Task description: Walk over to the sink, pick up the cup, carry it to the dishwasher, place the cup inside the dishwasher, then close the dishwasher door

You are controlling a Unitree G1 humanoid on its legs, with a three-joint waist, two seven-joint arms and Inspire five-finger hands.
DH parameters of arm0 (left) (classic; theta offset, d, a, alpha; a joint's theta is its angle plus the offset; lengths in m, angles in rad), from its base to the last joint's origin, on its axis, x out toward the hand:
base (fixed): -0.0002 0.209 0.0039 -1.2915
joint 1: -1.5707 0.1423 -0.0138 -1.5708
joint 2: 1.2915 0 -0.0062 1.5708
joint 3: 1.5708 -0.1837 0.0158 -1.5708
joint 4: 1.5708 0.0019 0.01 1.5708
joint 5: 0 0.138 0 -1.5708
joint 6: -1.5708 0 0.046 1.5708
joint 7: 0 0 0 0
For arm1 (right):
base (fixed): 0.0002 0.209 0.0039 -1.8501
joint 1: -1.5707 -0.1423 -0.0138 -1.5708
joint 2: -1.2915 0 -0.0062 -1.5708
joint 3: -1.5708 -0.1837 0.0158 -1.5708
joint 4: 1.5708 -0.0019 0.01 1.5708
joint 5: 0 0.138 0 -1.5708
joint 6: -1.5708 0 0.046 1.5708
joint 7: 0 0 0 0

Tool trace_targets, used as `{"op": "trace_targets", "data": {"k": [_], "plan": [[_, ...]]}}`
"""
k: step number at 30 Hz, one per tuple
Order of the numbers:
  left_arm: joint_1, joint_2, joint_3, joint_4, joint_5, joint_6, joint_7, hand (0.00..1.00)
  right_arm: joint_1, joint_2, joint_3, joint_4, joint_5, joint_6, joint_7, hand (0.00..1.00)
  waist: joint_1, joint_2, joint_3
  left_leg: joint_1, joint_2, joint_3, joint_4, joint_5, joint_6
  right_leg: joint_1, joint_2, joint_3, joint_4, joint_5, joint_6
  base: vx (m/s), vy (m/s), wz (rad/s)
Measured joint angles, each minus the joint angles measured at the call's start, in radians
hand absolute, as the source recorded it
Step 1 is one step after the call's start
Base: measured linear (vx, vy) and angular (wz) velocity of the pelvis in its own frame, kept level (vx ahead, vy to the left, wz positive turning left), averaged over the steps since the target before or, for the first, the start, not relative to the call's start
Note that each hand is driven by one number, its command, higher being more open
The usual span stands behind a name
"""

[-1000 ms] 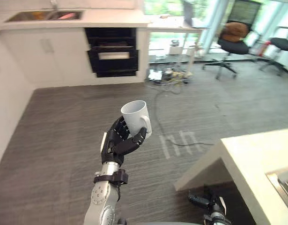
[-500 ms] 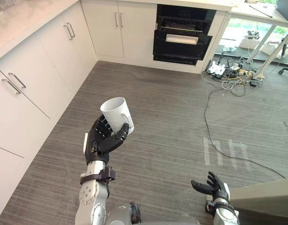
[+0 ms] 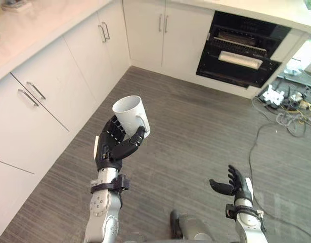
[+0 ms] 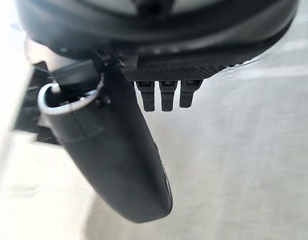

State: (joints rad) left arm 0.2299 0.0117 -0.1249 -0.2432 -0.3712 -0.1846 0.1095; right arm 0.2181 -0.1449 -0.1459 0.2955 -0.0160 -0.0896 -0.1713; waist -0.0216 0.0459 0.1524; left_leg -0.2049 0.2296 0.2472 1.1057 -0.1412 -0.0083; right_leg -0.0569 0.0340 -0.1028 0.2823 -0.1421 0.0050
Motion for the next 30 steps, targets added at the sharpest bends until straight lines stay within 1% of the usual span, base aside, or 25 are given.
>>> {"op": "trace_targets", "data": {"k": [1, 2, 3, 5, 6, 7, 8, 9, 10, 12, 14, 15, 16, 18, 19, 20, 21, 23, 24, 25, 26, 27, 28, 29, 30], "plan": [[0.007, 0.001, -0.013, -0.015, -0.001, 0.0, -0.003, 0.3, -0.001, 0.014, 0.0, -0.031, 0.0, -0.013, -0.009, 0.9, 0.015, -0.001, 0.001, -0.071, 0.039, 0.025, 0.057, -0.05, 0.001, 0.075, 0.0, 0.015, -0.068, -0.013, -0.016, 0.51, -0.03, -0.2], [0.011, 0.001, -0.019, -0.023, -0.001, 0.0, -0.005, 0.3, -0.003, 0.019, 0.0, -0.039, 0.001, -0.019, -0.013, 0.9, 0.022, -0.003, 0.001, -0.104, 0.05, 0.034, 0.054, -0.074, 0.001, 0.105, -0.004, 0.027, -0.099, -0.022, -0.017, 0.47, 0.046, -0.21], [0.015, -0.001, -0.021, -0.028, -0.002, -0.002, -0.014, 0.3, -0.018, 0.019, -0.002, -0.037, 0.001, -0.026, -0.016, 0.9, 0.038, -0.007, 0.003, -0.165, 0.065, 0.052, -0.001, -0.119, -0.008, 0.149, -0.018, 0.04, -0.146, -0.045, 0.001, 0.45, 0.125, -0.21], [0.016, 0.0, -0.017, -0.018, -0.002, -0.001, -0.022, 0.3, -0.052, 0.015, -0.007, 0.003, 0.001, -0.026, -0.019, 0.9, 0.049, -0.004, 0.006, -0.238, 0.037, 0.039, -0.184, -0.144, -0.018, 0.207, -0.051, 0.038, -0.178, -0.086, 0.018, 0.45, 0.194, -0.06], [0.02, 0.0, -0.017, -0.013, -0.001, 0.0, -0.024, 0.3, -0.058, 0.01, -0.008, 0.04, 0.003, -0.023, -0.025, 0.9, 0.053, -0.016, 0.012, -0.256, -0.017, 0.001, -0.373, -0.124, -0.04, 0.242, -0.089, 0.032, -0.184, -0.118, 0.021, 0.47, 0.285, 0.01], [0.028, -0.003, -0.016, -0.015, -0.001, -0.001, -0.024, 0.3, -0.06, 0.0, -0.012, 0.077, 0.003, -0.023, -0.024, 0.9, 0.061, -0.015, 0.01, -0.253, -0.07, -0.068, -0.589, -0.04, -0.067, 0.266, -0.116, 0.037, -0.195, -0.152, 0.036, 0.47, 0.31, -0.1], [0.03, -0.002, -0.011, -0.012, -0.001, -0.002, -0.023, 0.3, -0.064, -0.004, -0.014, 0.103, 0.003, -0.022, -0.024, 0.9, 0.067, -0.019, 0.01, -0.245, -0.087, -0.07, -0.595, 0.037, -0.061, 0.281, -0.126, 0.044, -0.2, -0.172, 0.043, 0.5, 0.339, -0.19], [0.031, -0.004, -0.004, -0.007, 0.0, -0.001, -0.02, 0.3, -0.07, -0.004, -0.013, 0.14, 0.003, -0.015, -0.024, 0.9, 0.066, -0.024, 0.003, -0.243, -0.118, -0.069, -0.571, 0.049, 0.01, 0.293, -0.156, 0.052, -0.191, -0.19, 0.036, 0.54, 0.357, -0.05], [0.025, -0.005, 0.019, -0.007, 0.0, -0.002, -0.018, 0.3, -0.069, -0.004, -0.015, 0.16, 0.002, -0.003, -0.024, 0.9, 0.056, -0.032, 0.004, -0.274, -0.137, -0.061, -0.482, -0.035, 0.056, 0.281, -0.184, 0.072, -0.144, -0.189, 0.054, 0.55, 0.357, 0.0], [0.027, 0.009, 0.019, -0.001, 0.0, 0.0, -0.003, 0.3, -0.056, 0.0, -0.015, 0.164, 0.002, 0.004, -0.023, 0.9, 0.06, -0.04, 0.002, -0.269, -0.144, -0.042, -0.425, -0.103, 0.085, 0.24, -0.205, 0.114, -0.011, -0.19, 0.081, 0.57, 0.34, -0.1], [0.026, 0.052, 0.018, 0.015, 0.0, 0.008, 0.009, 0.3, -0.055, 0.022, -0.015, 0.168, 0.002, 0.007, -0.023, 0.9, 0.041, -0.073, 0.006, -0.185, -0.183, -0.026, -0.447, -0.16, 0.107, 0.102, -0.229, 0.181, 0.361, -0.129, 0.237, 0.68, 0.322, -0.01], [0.028, 0.072, 0.014, 0.015, 0.001, 0.02, 0.014, 0.3, -0.053, 0.039, -0.017, 0.162, 0.003, 0.007, -0.022, 0.9, 0.029, -0.087, 0.009, -0.101, -0.203, -0.023, -0.491, -0.181, 0.113, 0.025, -0.221, 0.201, 0.573, -0.124, 0.243, 0.57, 0.169, 0.07], [0.028, 0.073, 0.009, 0.015, 0.001, 0.023, 0.019, 0.3, -0.05, 0.045, -0.017, 0.158, 0.002, 0.007, -0.022, 0.9, 0.03, -0.087, 0.009, -0.055, -0.204, -0.017, -0.517, -0.19, 0.113, -0.012, -0.212, 0.199, 0.661, -0.129, 0.231, 0.55, 0.11, -0.11], [0.023, 0.073, -0.02, 0.001, 0.001, 0.022, 0.021, 0.3, -0.047, 0.066, -0.017, 0.145, 0.003, 0.007, -0.022, 0.9, 0.024, -0.084, 0.008, 0.104, -0.199, -0.009, -0.631, -0.202, 0.106, -0.142, -0.164, 0.154, 0.789, -0.158, 0.168, 0.55, 0.071, -0.22], [0.02, 0.073, -0.041, -0.027, 0.001, 0.019, 0.02, 0.3, -0.041, 0.081, -0.017, 0.112, 0.002, 0.006, -0.022, 0.9, 0.023, -0.084, 0.008, 0.173, -0.19, -0.003, -0.684, -0.212, 0.092, -0.229, -0.143, 0.106, 0.777, -0.176, 0.134, 0.48, 0.024, -0.21], [0.017, 0.075, -0.052, -0.035, 0.001, 0.011, 0.019, 0.3, -0.037, 0.088, -0.017, 0.096, 0.002, 0.004, -0.022, 0.9, 0.021, -0.083, 0.007, 0.202, -0.182, 0.001, -0.703, -0.218, 0.085, -0.271, -0.135, 0.079, 0.752, -0.184, 0.119, 0.49, 0.004, -0.21], [0.004, 0.081, -0.074, -0.036, 0.001, -0.001, 0.012, 0.3, -0.031, 0.094, -0.017, 0.079, 0.002, -0.004, -0.022, 0.9, 0.011, -0.079, 0.004, 0.256, -0.173, 0.005, -0.744, -0.23, 0.07, -0.336, -0.124, 0.014, 0.64, -0.189, 0.104, 0.52, -0.006, -0.08], [-0.015, 0.094, -0.083, -0.024, 0.001, -0.005, 0.004, 0.3, -0.032, 0.094, -0.018, 0.084, 0.003, -0.008, -0.022, 0.9, -0.009, -0.085, -0.006, 0.347, -0.177, 0.01, -0.831, -0.238, 0.043, -0.379, -0.108, -0.076, 0.354, -0.127, 0.056, 0.56, -0.022, 0.0], [-0.017, 0.092, -0.081, -0.018, 0.002, -0.005, 0.001, 0.3, -0.032, 0.092, -0.018, 0.088, 0.003, -0.008, -0.022, 0.9, -0.025, -0.093, -0.016, 0.407, -0.183, 0.013, -0.876, -0.249, 0.018, -0.383, -0.082, -0.115, 0.161, -0.021, 0.017, 0.66, -0.047, 0.21], [-0.016, 0.089, -0.078, 0.004, 0.004, -0.005, 0.001, 0.3, -0.019, 0.084, -0.021, 0.103, 0.002, -0.008, -0.025, 0.9, -0.05, -0.084, -0.033, 0.446, -0.185, 0.0, -0.888, -0.263, -0.008, -0.375, -0.059, -0.101, 0.146, 0.153, -0.06, 0.71, -0.048, 0.16], [-0.02, 0.075, -0.078, 0.026, 0.008, -0.002, -0.002, 0.3, -0.02, 0.071, -0.029, 0.113, 0.002, -0.003, -0.025, 0.9, -0.049, -0.062, -0.047, 0.457, -0.16, -0.004, -0.878, -0.271, -0.022, -0.376, -0.042, -0.111, 0.171, 0.13, -0.061, 0.88, -0.063, -0.01], [-0.023, 0.056, -0.072, 0.042, 0.009, 0.008, -0.001, 0.3, -0.023, 0.068, -0.037, 0.111, 0.002, 0.013, -0.024, 0.9, -0.044, -0.035, -0.048, 0.441, -0.126, -0.006, -0.792, -0.248, -0.059, -0.356, -0.026, -0.113, 0.193, 0.086, -0.073, 0.86, -0.084, -0.22], [-0.029, 0.032, -0.066, 0.062, 0.009, 0.012, 0.001, 0.3, -0.012, 0.068, -0.042, 0.103, 0.003, 0.018, -0.024, 0.9, -0.045, -0.022, -0.039, 0.393, -0.099, -0.014, -0.624, -0.182, -0.091, -0.305, -0.016, -0.121, 0.186, 0.061, -0.08, 0.7, -0.075, -0.18], [-0.027, 0.02, -0.062, 0.063, 0.009, 0.021, 0.001, 0.3, 0.0, 0.068, -0.043, 0.09, 0.004, 0.02, -0.023, 0.9, -0.045, -0.016, -0.036, 0.357, -0.079, -0.025, -0.503, -0.115, -0.096, -0.265, -0.01, -0.129, 0.17, 0.052, -0.088, 0.65, -0.091, -0.03], [-0.019, 0.005, -0.059, 0.061, 0.009, 0.024, 0.001, 0.3, 0.038, 0.068, -0.041, 0.042, 0.009, 0.02, -0.023, 0.9, -0.04, -0.005, -0.033, 0.26, -0.041, -0.069, -0.255, 0.059, -0.105, -0.164, 0.01, -0.12, 0.11, 0.034, -0.094, 0.62, -0.057, -0.2]]}}
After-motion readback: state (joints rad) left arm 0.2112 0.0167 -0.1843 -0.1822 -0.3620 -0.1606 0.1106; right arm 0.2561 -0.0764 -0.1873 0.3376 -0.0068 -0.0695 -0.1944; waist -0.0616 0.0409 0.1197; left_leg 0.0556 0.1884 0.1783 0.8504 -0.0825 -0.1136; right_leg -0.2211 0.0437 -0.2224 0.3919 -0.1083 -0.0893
